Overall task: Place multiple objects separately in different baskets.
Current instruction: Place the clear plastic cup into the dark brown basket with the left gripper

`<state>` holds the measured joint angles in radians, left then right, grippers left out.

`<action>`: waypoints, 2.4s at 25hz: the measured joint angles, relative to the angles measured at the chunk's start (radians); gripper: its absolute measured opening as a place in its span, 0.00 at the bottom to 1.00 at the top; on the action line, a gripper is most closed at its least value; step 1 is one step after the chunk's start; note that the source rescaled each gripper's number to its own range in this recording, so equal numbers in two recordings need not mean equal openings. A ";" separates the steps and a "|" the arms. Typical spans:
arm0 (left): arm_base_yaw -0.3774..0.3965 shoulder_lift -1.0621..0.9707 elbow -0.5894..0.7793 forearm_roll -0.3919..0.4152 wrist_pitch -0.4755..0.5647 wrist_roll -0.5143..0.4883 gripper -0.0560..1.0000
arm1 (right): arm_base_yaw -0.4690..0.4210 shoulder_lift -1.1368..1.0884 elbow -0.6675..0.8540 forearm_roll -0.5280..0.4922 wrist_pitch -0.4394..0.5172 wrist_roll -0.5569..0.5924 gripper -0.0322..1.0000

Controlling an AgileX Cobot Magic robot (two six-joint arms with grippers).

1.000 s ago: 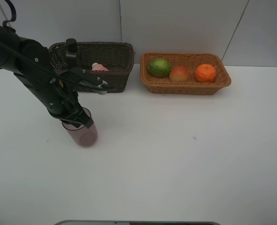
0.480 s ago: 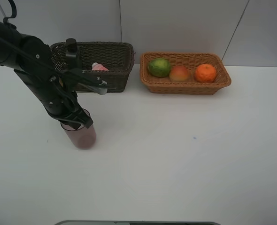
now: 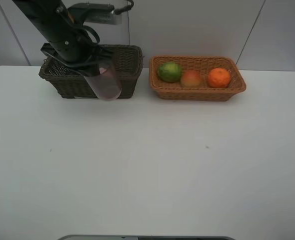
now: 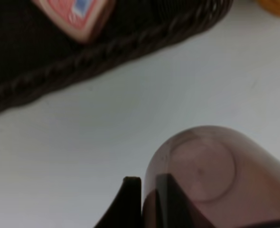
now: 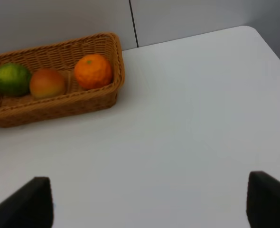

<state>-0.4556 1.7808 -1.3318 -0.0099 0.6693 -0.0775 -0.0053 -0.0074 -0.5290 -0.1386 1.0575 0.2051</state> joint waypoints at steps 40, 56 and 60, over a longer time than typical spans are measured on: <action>0.063 0.385 -0.119 0.144 -0.653 -0.004 0.06 | 0.000 0.000 0.000 0.000 0.000 0.000 0.79; 0.063 0.307 -0.119 0.144 -0.581 -0.004 0.95 | 0.000 0.000 0.000 0.000 0.000 0.000 0.79; 0.063 0.218 -0.119 0.144 -0.479 -0.004 0.96 | 0.000 0.000 0.000 0.000 0.000 0.000 0.79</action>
<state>-0.3922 1.9991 -1.4505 0.1337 0.1902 -0.0813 -0.0053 -0.0074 -0.5290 -0.1386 1.0575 0.2051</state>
